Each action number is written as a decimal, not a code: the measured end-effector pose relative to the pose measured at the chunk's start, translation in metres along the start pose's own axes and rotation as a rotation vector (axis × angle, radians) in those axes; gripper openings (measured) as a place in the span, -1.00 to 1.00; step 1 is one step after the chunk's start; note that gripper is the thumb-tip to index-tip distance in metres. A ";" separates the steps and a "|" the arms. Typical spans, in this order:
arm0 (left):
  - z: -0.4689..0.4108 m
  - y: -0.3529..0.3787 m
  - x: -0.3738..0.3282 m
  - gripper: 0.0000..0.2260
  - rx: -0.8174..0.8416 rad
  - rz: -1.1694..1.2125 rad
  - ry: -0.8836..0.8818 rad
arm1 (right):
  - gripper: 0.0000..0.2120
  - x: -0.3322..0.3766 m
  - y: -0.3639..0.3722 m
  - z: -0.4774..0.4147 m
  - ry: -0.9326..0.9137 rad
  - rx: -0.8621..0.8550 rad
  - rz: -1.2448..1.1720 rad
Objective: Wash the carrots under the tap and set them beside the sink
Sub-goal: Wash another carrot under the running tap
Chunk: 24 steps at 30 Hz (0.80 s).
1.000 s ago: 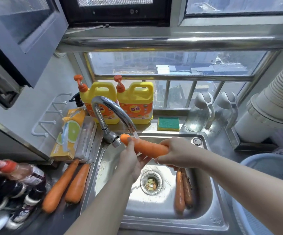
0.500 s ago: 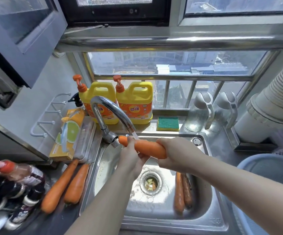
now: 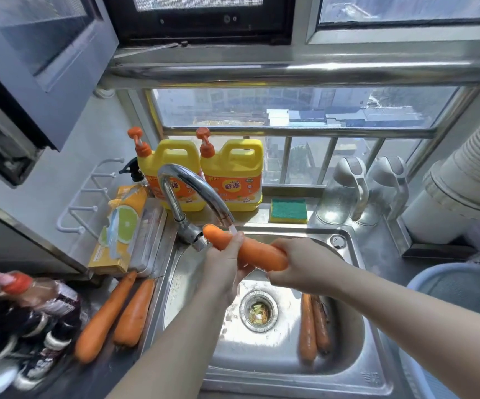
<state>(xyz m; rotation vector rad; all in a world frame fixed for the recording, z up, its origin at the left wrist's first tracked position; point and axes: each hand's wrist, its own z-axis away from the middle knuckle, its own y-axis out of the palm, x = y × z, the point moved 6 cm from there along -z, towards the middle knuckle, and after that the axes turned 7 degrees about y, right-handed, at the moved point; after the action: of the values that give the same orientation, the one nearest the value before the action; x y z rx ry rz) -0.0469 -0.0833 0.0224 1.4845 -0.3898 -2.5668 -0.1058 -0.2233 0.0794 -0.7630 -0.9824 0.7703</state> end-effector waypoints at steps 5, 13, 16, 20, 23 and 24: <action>0.000 -0.002 0.000 -0.69 -0.036 -0.010 -0.025 | -0.69 0.006 0.000 -0.001 -0.032 -0.029 0.079; 0.005 -0.004 -0.002 -0.81 0.179 0.129 -0.017 | -0.67 -0.005 -0.001 -0.012 0.013 0.128 -0.158; 0.004 -0.005 -0.001 -0.78 0.087 0.144 -0.008 | -0.63 0.001 -0.002 -0.010 -0.024 0.066 -0.030; 0.002 -0.004 -0.004 -0.83 -0.043 0.069 -0.024 | -0.63 0.012 0.000 -0.008 -0.068 -0.013 0.053; -0.001 -0.006 -0.007 -0.78 -0.103 0.055 0.015 | -0.62 0.017 0.006 -0.010 -0.106 -0.040 0.040; -0.001 -0.005 -0.006 -0.73 -0.068 0.038 0.049 | -0.60 0.015 0.008 -0.013 -0.098 -0.027 -0.014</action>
<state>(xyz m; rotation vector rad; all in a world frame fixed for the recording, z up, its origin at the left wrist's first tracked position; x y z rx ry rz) -0.0426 -0.0768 0.0257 1.4988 -0.3179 -2.4829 -0.0905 -0.2092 0.0749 -0.7463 -1.0875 0.7897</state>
